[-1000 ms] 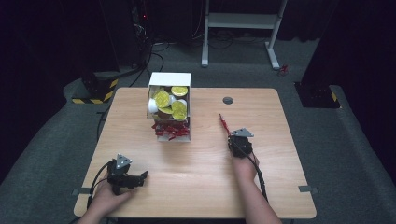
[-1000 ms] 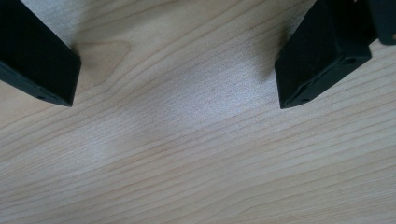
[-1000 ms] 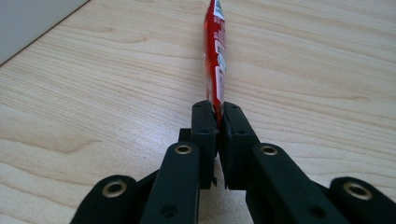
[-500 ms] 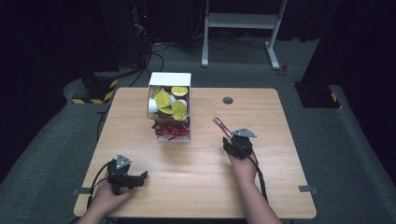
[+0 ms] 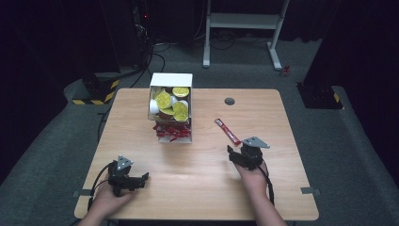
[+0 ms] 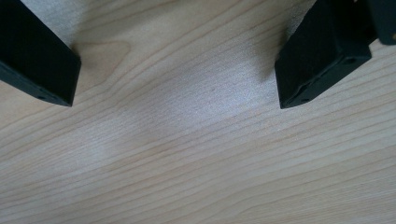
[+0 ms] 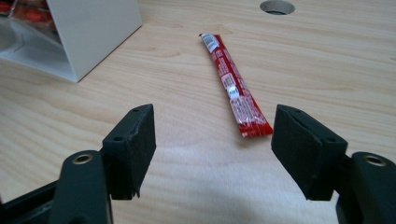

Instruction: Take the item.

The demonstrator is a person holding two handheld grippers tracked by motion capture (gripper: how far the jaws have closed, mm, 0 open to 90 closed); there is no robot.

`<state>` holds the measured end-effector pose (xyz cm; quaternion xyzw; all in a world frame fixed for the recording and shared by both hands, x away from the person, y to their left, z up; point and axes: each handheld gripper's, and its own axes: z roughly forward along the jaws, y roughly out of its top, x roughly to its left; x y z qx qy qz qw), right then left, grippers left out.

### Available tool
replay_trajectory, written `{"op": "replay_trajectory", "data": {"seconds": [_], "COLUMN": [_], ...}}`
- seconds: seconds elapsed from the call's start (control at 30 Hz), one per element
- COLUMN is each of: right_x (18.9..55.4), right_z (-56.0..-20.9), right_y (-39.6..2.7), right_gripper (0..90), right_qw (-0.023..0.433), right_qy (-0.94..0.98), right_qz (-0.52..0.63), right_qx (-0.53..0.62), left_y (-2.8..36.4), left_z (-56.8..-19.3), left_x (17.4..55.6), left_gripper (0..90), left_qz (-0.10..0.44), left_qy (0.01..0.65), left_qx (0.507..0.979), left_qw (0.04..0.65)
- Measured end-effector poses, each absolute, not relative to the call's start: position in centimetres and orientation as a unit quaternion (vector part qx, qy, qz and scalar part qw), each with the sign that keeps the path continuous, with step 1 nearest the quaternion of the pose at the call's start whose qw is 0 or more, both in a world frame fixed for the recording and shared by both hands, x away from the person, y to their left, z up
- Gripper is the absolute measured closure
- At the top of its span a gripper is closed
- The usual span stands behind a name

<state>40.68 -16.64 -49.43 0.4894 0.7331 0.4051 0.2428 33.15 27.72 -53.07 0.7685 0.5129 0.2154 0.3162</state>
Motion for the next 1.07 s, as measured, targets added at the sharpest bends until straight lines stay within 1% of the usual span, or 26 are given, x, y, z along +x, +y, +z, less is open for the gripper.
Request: {"op": "replay_trajectory", "data": {"seconds": [0.23,0.3,0.5,0.6,0.67,0.77,1.07], "right_x": [38.5,37.9,36.1,35.8,35.7,35.7,35.7], "right_z": [-49.7,-49.9,-51.1,-51.6,-51.9,-52.4,-52.4], "right_y": [-18.2,-18.8,-20.7,-21.6,-21.9,-22.1,-22.3], "right_gripper": [28.1,25.8,23.0,20.1,20.8,18.4,19.3], "right_qw": [0.240,0.237,0.232,0.220,0.233,0.227,0.221], "right_qy": [0.740,0.740,0.750,0.750,0.753,0.759,0.756], "right_qz": [0.394,0.392,0.362,0.352,0.324,0.312,0.322], "right_qx": [0.490,0.492,0.503,0.514,0.523,0.524,0.525], "left_y": [27.7,27.7,27.7,27.7,27.7,27.7,27.7], "left_z": [-53.1,-53.1,-53.1,-53.1,-53.1,-53.1,-53.1], "left_x": [33.2,33.2,33.2,33.2,33.2,33.2,33.2], "left_gripper": [0.6,0.6,0.6,0.6,0.6,0.6,0.6], "left_qz": [0.216,0.216,0.216,0.216,0.216,0.216,0.216], "left_qy": [0.513,0.513,0.513,0.513,0.512,0.513,0.515], "left_qx": [0.769,0.769,0.769,0.769,0.769,0.768,0.766], "left_qw": [0.316,0.316,0.316,0.316,0.316,0.317,0.319]}}
